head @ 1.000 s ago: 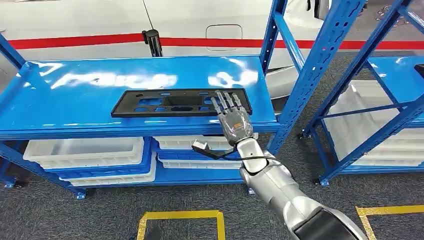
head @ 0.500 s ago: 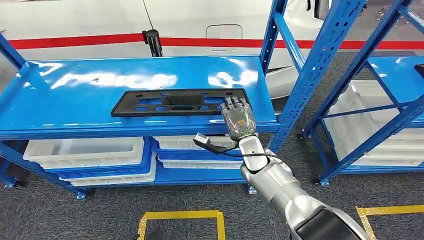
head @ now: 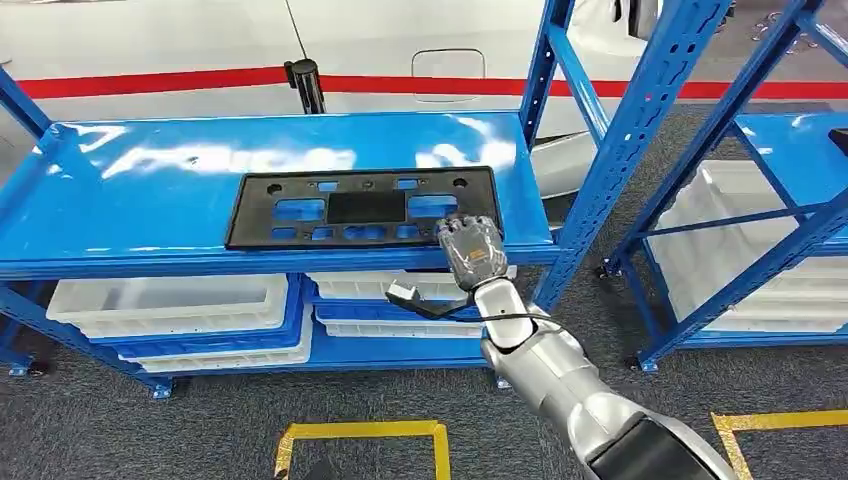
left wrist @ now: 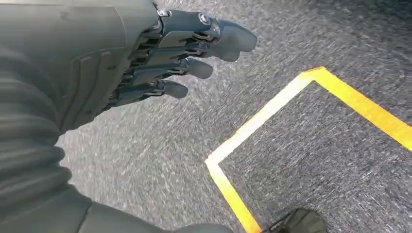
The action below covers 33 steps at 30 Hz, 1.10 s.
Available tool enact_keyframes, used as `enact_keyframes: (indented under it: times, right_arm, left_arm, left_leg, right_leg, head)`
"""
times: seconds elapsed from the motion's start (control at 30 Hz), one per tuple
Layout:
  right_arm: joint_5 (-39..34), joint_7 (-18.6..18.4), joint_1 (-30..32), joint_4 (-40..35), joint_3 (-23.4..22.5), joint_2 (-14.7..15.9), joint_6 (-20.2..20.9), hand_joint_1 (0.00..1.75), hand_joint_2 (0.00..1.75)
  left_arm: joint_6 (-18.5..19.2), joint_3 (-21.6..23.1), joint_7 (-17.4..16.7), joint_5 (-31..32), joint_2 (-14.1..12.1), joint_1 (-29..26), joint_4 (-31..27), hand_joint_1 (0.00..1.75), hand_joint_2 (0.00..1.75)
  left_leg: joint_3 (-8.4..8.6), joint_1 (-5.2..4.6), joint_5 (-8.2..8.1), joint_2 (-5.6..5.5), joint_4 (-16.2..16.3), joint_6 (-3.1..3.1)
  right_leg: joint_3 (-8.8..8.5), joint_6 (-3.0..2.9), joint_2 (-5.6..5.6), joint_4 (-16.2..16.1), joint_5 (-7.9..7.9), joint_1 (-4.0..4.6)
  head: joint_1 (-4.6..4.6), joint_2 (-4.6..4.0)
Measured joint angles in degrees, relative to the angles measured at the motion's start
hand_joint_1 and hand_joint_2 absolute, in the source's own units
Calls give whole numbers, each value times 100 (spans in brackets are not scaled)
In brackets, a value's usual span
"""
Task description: Take the parts from the cabinet and place them on the table.
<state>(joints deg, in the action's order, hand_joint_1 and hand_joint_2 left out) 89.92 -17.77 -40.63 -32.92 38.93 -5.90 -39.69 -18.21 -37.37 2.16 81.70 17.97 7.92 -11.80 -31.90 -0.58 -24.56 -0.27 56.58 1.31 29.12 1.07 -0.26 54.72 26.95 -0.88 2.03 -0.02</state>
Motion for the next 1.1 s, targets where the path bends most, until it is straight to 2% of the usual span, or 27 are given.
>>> enact_keyframes:
  times: [0.03,0.07,0.1,0.33,0.73,1.1]
  right_arm:
    - [0,9,26,17,15,-24,0,168,175]
    - [0,33,55,31,20,-55,0,63,175]
    - [0,70,81,46,28,-74,0,0,175]
    - [0,26,117,44,74,-179,0,0,175]
    - [0,-151,-55,-518,94,-107,0,0,175]
    - [0,-356,-206,-682,138,-70,0,0,175]
  left_arm:
    - [-17,20,-4,-2,2,-2,0,0,175]
    - [-28,35,-7,-11,4,-3,2,0,175]
    - [-42,50,-9,-44,4,-4,2,0,175]
    - [-68,55,-37,-173,7,-56,11,0,175]
    - [-55,114,-142,-44,7,-74,11,0,175]
    - [-144,190,-177,-13,7,-75,11,0,175]
  left_leg:
    - [0,0,0,0,0,0]
    - [0,0,0,0,0,0]
    - [-1,0,0,0,0,0]
    - [-1,0,0,0,0,0]
    - [-1,-1,0,0,1,0]
    - [-2,0,0,0,1,0]
  right_leg:
    - [0,0,0,0,0,0]
    - [0,0,0,0,0,0]
    - [0,0,0,0,0,0]
    - [1,0,0,0,0,0]
    - [1,5,0,0,-3,0]
    - [1,5,0,0,-3,0]
  head:
    - [0,0]
    - [0,0]
    - [2,0]
    - [2,0]
    - [0,0]
    - [0,0]
